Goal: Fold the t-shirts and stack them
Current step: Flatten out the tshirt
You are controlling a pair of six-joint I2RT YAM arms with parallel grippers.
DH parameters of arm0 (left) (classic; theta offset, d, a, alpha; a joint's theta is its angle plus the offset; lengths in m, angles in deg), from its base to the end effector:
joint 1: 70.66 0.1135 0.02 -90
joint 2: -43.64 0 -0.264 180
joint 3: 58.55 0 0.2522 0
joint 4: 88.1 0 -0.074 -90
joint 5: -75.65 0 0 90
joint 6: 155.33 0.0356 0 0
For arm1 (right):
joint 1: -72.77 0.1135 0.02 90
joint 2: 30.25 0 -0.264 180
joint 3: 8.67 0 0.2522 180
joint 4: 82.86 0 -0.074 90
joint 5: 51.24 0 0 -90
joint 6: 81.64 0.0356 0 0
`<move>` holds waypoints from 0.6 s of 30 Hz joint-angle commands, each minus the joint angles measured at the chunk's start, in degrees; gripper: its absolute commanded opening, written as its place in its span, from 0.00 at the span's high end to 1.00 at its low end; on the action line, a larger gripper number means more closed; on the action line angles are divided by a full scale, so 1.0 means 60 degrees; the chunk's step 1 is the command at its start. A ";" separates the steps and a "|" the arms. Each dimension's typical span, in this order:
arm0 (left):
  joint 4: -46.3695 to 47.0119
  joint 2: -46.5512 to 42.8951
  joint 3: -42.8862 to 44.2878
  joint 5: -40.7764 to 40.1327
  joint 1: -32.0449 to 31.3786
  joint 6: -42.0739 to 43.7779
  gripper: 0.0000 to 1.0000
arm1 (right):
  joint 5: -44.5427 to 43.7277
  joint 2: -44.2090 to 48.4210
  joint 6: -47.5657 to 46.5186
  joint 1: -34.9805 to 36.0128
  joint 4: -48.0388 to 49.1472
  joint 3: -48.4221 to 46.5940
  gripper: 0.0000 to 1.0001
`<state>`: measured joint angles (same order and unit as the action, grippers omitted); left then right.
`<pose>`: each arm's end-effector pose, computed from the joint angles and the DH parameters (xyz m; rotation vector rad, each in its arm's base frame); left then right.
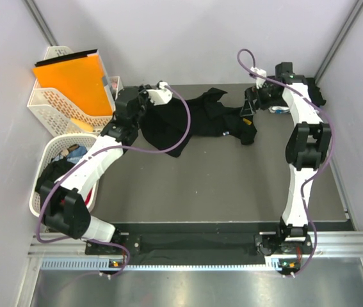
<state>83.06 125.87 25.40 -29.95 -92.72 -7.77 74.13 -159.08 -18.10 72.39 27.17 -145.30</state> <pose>0.3223 -0.1203 0.3692 0.9449 1.4599 0.6899 0.4836 0.0174 0.2623 -0.7460 2.3580 0.6229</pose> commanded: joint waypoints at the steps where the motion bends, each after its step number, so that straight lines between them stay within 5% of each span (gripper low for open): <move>1: 0.0117 -0.0405 0.0093 0.0299 -0.0043 0.0221 1.00 | 0.2583 -0.0309 0.1022 0.0152 -0.0082 -0.0777 0.12; 18: -0.2868 -0.1489 0.0970 0.3768 -0.0043 -0.1287 1.00 | 0.3186 -0.1788 0.3940 0.0254 0.4151 -0.0865 0.14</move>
<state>70.02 120.04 26.28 -14.80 -92.83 -12.07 90.61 -168.46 1.27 73.35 42.76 -149.30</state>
